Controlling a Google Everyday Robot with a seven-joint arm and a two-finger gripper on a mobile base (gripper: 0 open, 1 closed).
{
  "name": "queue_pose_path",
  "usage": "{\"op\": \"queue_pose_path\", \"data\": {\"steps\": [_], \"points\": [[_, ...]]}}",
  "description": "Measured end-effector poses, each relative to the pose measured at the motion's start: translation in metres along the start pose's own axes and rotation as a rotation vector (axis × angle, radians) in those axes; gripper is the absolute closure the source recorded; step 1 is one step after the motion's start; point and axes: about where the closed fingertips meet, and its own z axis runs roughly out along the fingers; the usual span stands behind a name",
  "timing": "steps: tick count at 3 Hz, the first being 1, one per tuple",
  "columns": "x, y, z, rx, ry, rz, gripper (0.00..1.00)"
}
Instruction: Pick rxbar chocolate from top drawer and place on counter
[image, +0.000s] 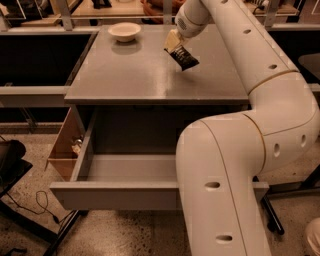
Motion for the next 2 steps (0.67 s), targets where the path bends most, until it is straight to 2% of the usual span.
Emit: {"op": "queue_pose_path", "data": {"steps": [1,2], "points": [[0.0000,0.0000,0.0000,0.000,0.000,0.000,0.17],[0.0000,0.0000,0.0001,0.000,0.000,0.000,0.00]]}}
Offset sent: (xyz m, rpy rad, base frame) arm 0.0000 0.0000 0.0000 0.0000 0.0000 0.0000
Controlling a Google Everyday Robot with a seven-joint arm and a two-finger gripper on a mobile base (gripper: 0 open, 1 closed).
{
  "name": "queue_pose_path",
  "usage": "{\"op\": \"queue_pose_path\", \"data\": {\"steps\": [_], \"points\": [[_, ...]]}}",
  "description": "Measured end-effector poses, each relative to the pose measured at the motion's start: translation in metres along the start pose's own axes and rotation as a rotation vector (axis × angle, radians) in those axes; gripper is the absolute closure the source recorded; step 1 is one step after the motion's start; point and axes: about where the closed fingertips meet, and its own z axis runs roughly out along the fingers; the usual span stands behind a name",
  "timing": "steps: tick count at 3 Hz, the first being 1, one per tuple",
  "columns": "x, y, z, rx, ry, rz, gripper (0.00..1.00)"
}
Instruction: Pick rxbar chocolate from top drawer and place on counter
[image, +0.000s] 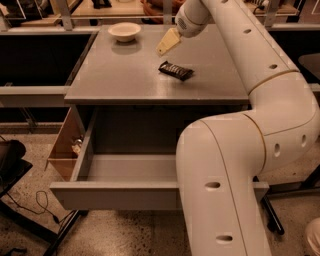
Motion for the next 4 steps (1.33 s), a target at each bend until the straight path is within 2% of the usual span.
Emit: {"op": "queue_pose_path", "data": {"steps": [1,3,4], "points": [[0.000,0.000,0.000,0.000,-0.001,0.000,0.00],[-0.020,0.009,-0.041,-0.042,-0.121,-0.054,0.00],[-0.010,-0.023,-0.096,0.054,-0.194,0.020,0.00]]}}
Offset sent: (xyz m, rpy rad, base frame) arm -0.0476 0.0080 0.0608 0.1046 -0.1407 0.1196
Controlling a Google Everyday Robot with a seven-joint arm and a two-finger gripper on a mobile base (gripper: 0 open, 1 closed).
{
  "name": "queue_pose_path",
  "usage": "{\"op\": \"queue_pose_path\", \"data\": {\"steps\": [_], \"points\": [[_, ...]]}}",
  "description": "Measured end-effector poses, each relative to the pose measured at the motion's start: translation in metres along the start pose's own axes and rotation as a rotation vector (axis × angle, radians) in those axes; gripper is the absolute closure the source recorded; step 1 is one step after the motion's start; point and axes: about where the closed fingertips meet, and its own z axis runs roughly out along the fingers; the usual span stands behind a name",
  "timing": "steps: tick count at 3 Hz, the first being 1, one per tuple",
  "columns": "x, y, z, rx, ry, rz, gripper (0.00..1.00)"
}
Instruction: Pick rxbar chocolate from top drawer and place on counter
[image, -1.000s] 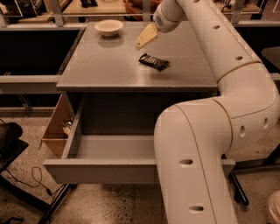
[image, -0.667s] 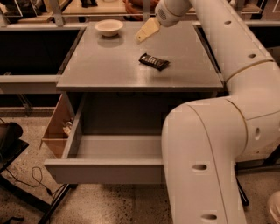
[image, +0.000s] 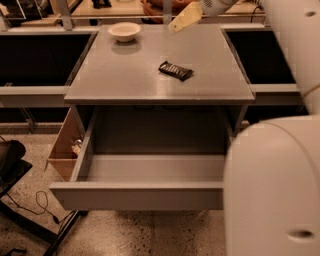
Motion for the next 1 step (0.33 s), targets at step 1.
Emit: {"op": "queue_pose_path", "data": {"steps": [1], "points": [[-0.0114,-0.0380,-0.0906,0.192,-0.125,0.087,0.00]]}}
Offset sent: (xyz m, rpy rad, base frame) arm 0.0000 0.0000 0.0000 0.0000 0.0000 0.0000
